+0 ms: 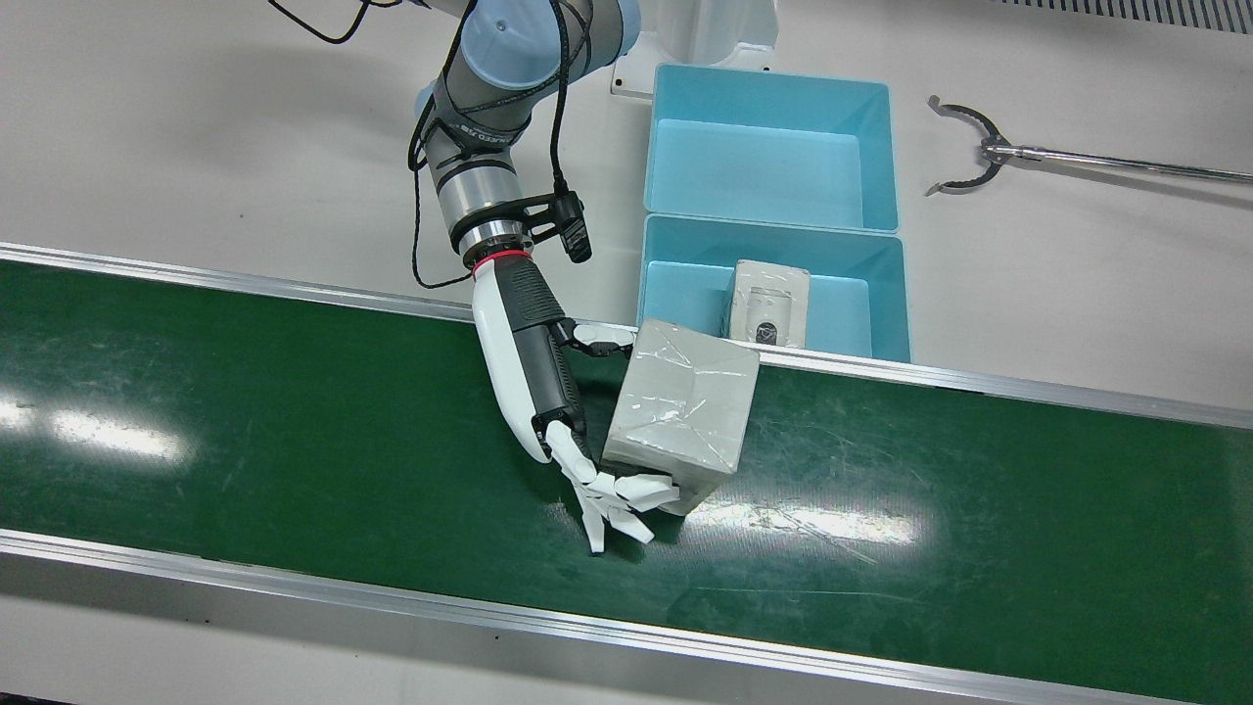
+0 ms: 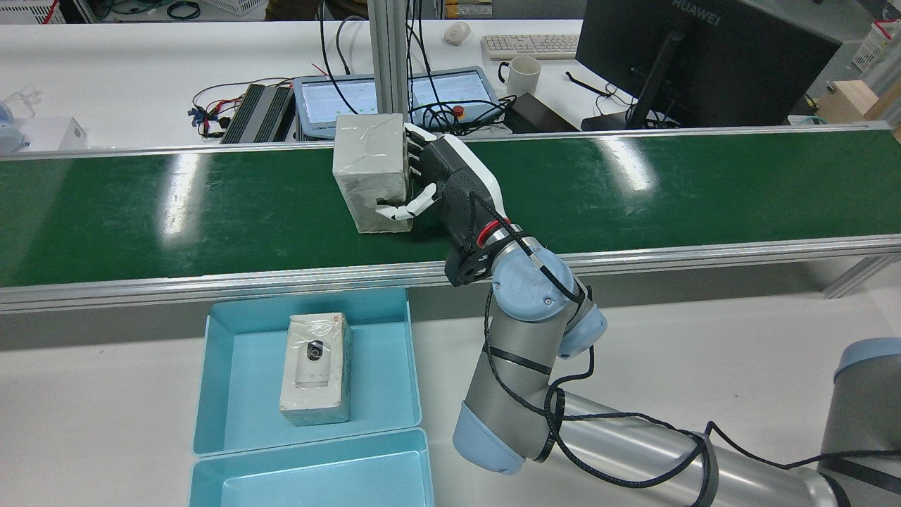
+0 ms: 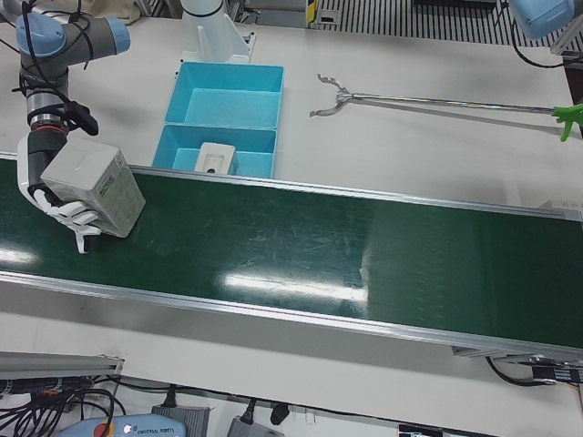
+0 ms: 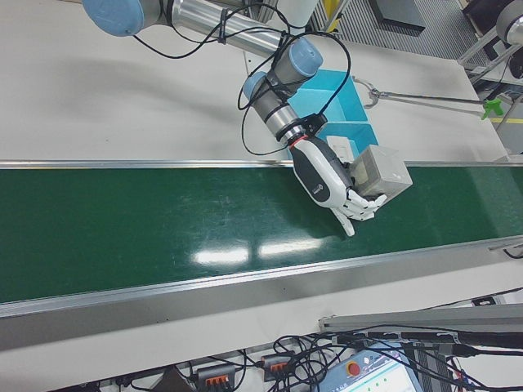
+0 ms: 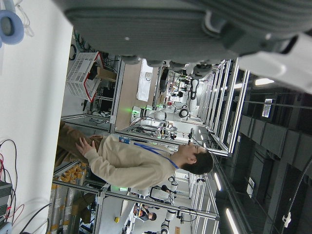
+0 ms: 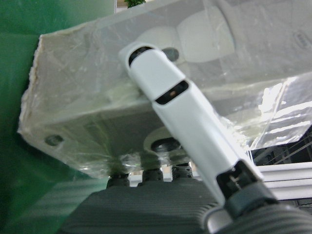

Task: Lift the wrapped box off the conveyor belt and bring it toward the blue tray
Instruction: 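Close the right hand fingers around the plastic-wrapped white box, then lift the wrapped box off the belt with the right hand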

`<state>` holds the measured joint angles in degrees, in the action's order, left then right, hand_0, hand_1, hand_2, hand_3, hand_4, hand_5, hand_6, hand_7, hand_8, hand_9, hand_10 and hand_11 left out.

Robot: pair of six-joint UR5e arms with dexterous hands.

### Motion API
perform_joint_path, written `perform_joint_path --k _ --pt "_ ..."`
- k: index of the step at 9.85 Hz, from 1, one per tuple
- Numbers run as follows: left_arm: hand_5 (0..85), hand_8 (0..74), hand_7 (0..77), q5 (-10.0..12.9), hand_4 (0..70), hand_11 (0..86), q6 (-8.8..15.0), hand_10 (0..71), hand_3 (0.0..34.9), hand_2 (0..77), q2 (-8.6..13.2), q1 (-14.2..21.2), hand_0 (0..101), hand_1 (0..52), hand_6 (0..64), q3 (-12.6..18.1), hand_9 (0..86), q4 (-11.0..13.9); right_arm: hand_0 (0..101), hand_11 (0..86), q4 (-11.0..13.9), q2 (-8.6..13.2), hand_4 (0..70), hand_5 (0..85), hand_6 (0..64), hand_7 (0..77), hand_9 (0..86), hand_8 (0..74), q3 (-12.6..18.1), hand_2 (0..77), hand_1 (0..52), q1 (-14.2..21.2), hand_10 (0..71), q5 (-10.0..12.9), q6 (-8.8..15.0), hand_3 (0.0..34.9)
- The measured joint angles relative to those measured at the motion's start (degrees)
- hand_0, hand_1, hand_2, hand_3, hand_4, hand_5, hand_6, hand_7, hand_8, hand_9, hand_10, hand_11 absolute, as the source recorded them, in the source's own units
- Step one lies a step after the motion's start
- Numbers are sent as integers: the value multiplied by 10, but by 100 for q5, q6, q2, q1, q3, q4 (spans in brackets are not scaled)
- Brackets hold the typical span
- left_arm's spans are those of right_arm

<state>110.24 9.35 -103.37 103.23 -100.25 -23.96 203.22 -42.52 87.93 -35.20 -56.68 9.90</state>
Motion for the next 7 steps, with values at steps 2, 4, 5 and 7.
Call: perform_joint_path --k 2,4,5,7 --pt "11 5 5 0 5 0 0 0 0 11 0 0 0 0 0 0 0 0 624 5 26 12 240 425 213 404 371 273 13 338 207 -26 202 42 6 53" --pt "11 5 5 0 5 0 0 5 0 5 0 0 0 0 5 0 5 0 532 202 112 38 251 513 273 464 398 316 225 360 164 -34 393 57 38 6" --pt "11 5 5 0 5 0 0 5 0 5 0 0 0 0 5 0 5 0 524 273 218 57 256 540 289 485 464 382 435 360 164 -34 469 59 91 13" --pt "11 5 5 0 5 0 0 5 0 5 0 0 0 0 5 0 5 0 507 311 412 92 256 595 316 545 518 425 894 409 49 27 540 60 254 7"
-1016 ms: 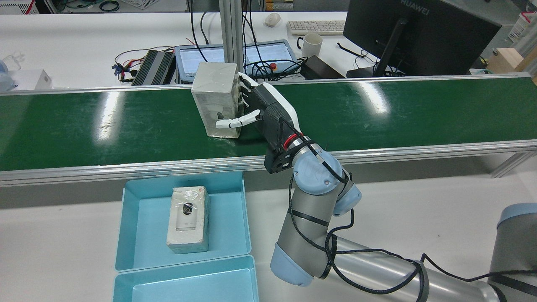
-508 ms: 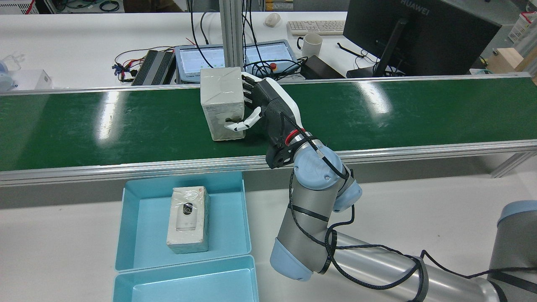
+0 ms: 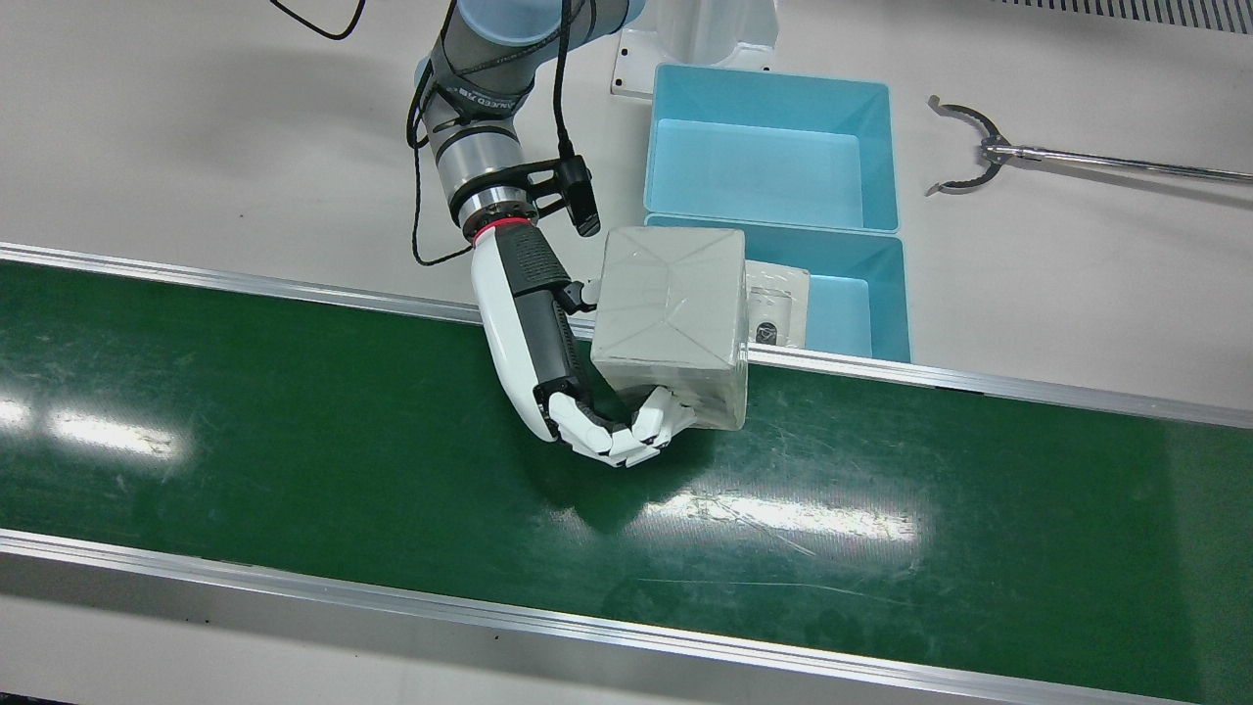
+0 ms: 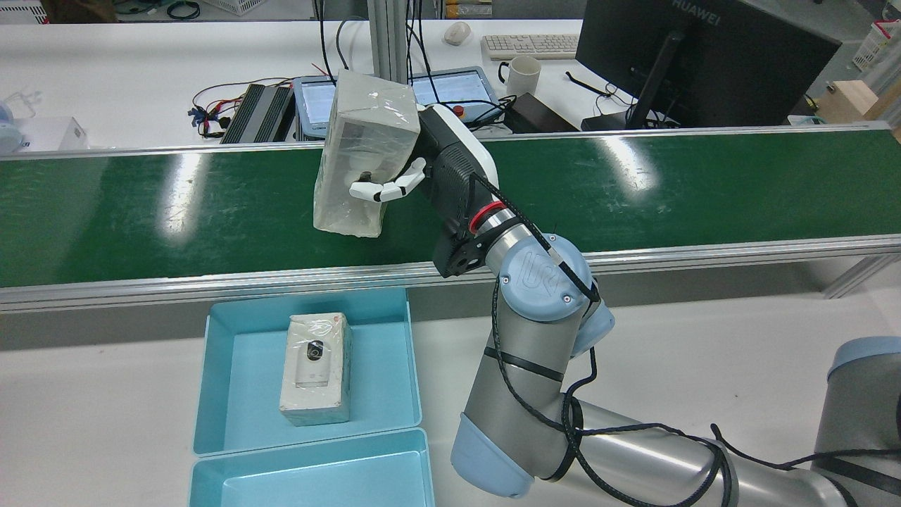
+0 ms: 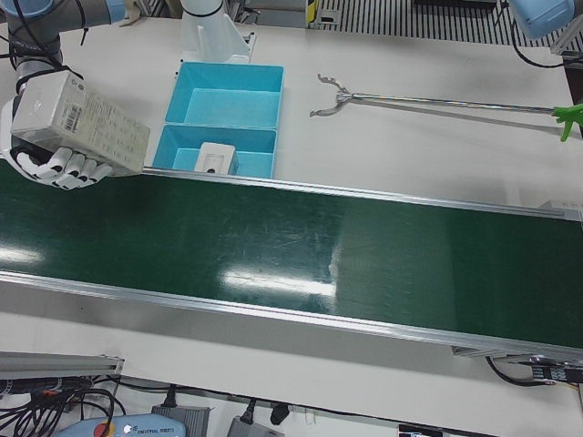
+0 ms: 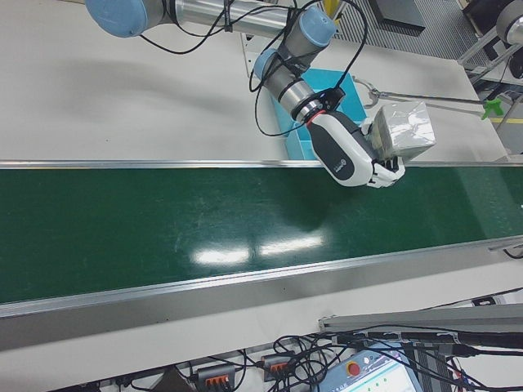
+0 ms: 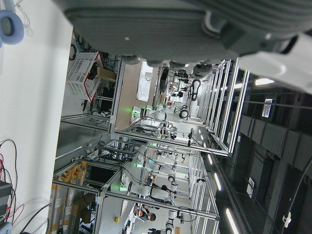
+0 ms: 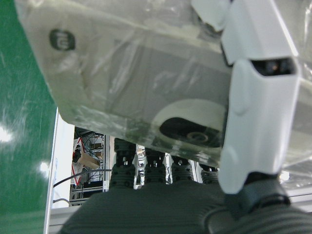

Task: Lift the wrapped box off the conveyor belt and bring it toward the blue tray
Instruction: 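Lift the wrapped box off the belt with the right hand, then carry the wrapped box toward the nearer blue tray with the right hand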

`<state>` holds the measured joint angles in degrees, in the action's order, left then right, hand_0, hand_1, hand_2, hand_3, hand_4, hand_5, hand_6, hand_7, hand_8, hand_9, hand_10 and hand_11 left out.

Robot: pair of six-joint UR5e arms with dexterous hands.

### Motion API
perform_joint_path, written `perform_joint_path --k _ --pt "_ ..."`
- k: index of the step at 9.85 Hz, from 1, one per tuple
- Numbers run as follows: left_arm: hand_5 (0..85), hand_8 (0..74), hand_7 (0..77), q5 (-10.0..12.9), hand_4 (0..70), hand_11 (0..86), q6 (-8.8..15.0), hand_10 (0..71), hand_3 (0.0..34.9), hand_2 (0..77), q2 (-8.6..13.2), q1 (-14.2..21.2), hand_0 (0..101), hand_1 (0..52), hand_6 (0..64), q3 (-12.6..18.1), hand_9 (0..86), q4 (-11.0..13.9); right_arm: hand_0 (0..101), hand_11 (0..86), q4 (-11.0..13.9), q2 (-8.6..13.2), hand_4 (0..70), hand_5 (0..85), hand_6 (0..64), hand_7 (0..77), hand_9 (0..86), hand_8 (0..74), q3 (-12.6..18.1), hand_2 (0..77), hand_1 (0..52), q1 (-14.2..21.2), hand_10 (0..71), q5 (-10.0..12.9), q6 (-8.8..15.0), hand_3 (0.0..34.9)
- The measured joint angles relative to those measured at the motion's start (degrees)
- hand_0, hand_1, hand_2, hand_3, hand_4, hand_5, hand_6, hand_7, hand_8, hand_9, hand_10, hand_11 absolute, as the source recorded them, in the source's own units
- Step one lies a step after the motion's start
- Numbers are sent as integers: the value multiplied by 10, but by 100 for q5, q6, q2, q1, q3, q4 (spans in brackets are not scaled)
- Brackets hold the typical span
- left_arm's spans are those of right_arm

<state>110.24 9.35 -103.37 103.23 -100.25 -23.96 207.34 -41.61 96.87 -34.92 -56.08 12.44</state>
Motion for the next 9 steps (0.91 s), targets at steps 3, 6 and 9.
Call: perform_joint_path --k 3,6,9 --pt "11 5 5 0 5 5 0 5 0 5 0 0 0 0 5 0 0 0 493 447 79 -16 256 693 355 671 622 491 410 409 49 436 540 13 326 0" --pt "11 5 5 0 5 5 0 5 0 11 0 0 0 0 5 0 0 0 494 802 86 -153 256 709 578 774 818 671 662 398 33 820 518 16 473 8" --pt "11 5 5 0 5 5 0 5 0 5 0 0 0 0 5 0 0 0 528 818 89 -600 136 507 349 774 862 496 1185 289 93 1086 311 -36 487 8"
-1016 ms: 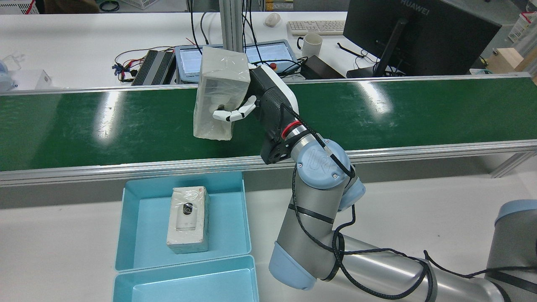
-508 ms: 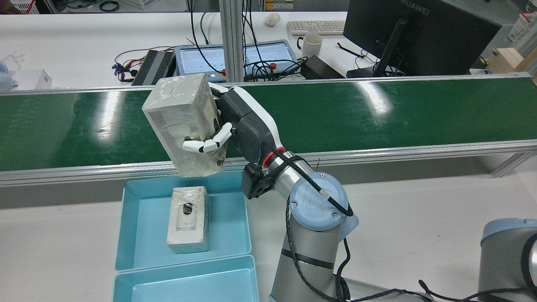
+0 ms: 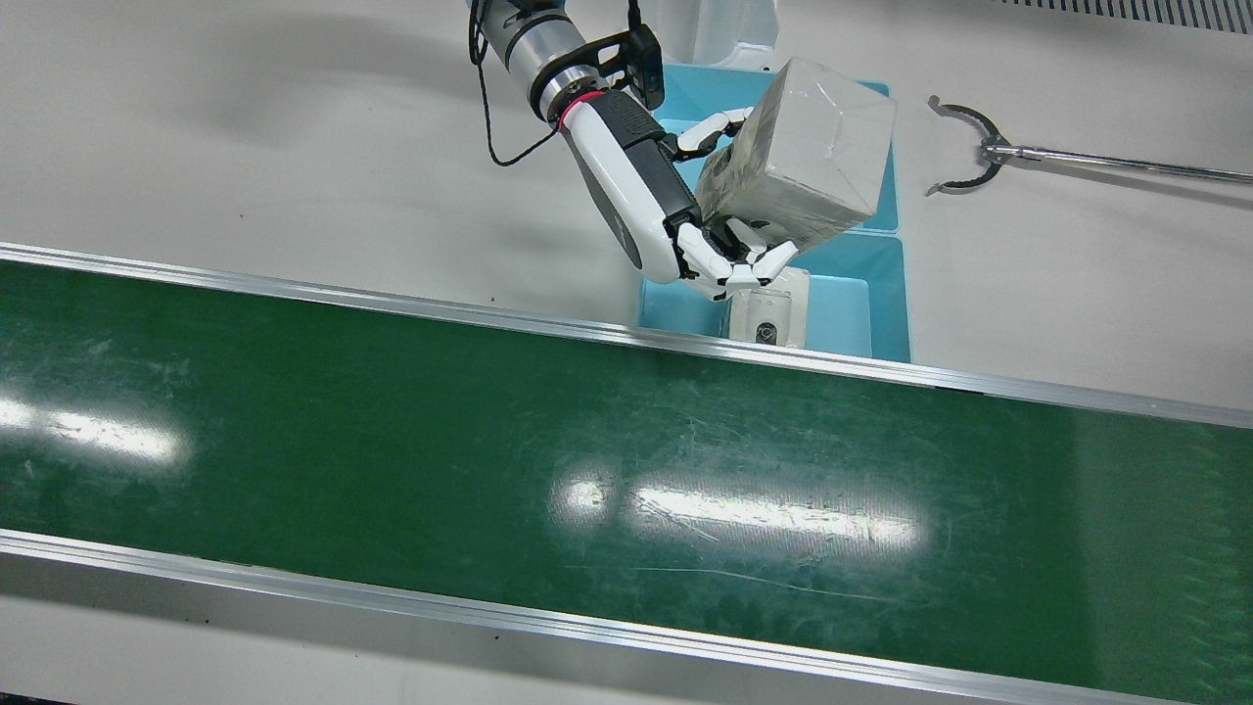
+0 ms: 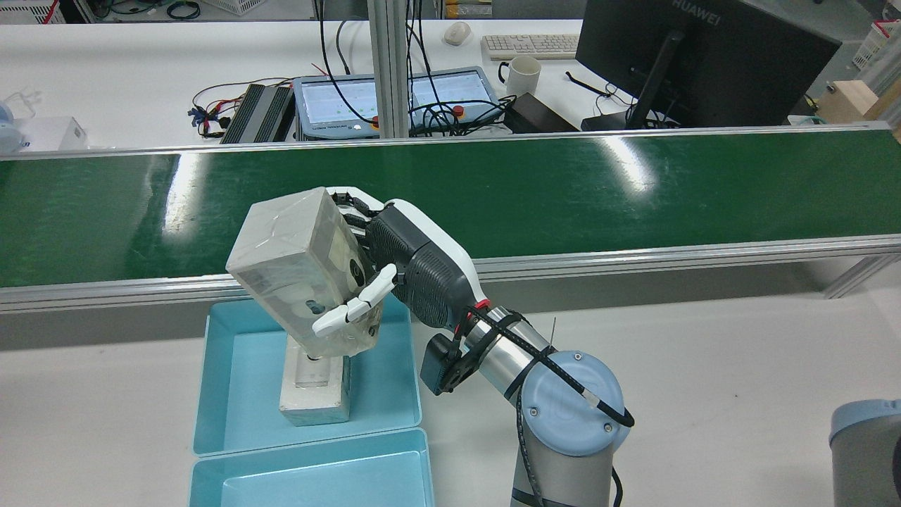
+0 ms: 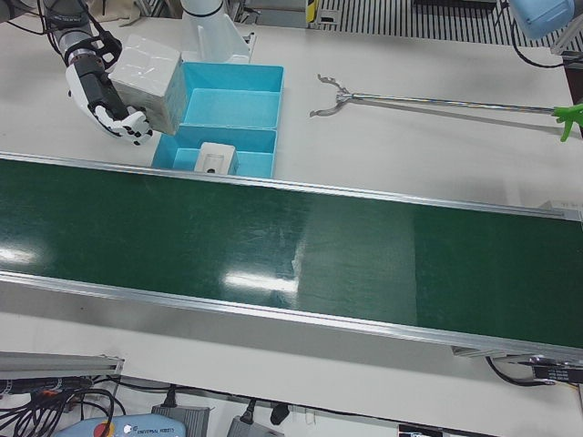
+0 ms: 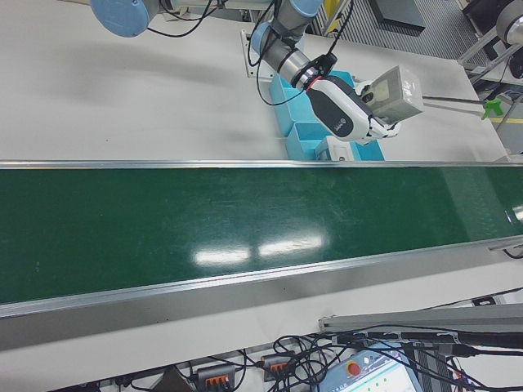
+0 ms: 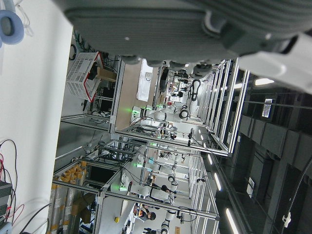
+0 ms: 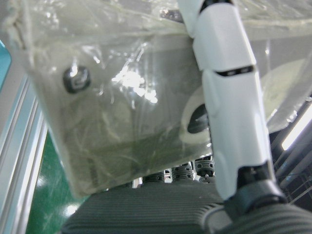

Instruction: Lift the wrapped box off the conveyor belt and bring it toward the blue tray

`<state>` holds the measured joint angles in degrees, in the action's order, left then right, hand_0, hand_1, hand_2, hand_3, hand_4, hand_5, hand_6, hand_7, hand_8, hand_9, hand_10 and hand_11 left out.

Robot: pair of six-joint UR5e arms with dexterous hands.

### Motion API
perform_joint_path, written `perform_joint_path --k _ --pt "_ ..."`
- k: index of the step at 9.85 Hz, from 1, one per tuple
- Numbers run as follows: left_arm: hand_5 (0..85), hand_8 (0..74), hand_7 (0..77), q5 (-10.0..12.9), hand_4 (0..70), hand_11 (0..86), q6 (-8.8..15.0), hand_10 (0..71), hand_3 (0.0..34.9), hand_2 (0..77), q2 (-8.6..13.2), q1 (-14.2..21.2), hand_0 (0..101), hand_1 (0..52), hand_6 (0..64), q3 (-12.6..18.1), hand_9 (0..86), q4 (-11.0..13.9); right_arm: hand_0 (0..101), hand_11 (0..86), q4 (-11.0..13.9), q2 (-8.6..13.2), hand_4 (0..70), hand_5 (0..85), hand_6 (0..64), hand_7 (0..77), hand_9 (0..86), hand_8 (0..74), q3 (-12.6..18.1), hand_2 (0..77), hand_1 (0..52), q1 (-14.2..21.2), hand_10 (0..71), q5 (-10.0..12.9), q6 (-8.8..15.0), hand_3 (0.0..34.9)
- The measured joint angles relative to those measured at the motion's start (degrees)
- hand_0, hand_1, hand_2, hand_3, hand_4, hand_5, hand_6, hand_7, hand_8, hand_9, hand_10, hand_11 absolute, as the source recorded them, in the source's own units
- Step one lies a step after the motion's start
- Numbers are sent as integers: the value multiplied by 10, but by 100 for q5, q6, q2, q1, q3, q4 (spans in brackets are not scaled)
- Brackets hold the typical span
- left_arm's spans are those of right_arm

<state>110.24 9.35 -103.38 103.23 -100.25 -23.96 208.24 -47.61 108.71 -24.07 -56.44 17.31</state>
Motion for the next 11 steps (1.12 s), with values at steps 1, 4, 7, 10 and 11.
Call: perform_joint_path --k 1,4,7,10,11 --pt "11 5 5 0 5 0 0 5 0 11 0 0 0 0 5 0 5 0 528 818 6 -188 136 507 349 774 862 496 202 289 93 52 311 -19 0 8" --pt "11 5 5 0 5 5 0 5 0 5 0 0 0 0 5 0 0 0 490 11 135 -537 0 33 0 49 38 33 615 33 387 139 0 -206 -7 190" --pt "11 5 5 0 5 5 0 0 0 5 0 0 0 0 5 0 0 0 485 5 339 -602 0 71 0 27 5 38 926 22 115 109 0 -364 -22 256" --pt "11 5 5 0 5 5 0 5 0 5 0 0 0 0 5 0 0 0 538 5 445 -618 147 240 16 164 5 87 1302 11 229 -438 0 -285 -153 283" --pt "11 5 5 0 5 5 0 0 0 11 0 0 0 0 0 0 0 0 587 5 448 -676 229 333 175 322 11 175 1274 11 289 -768 16 -232 -284 262"
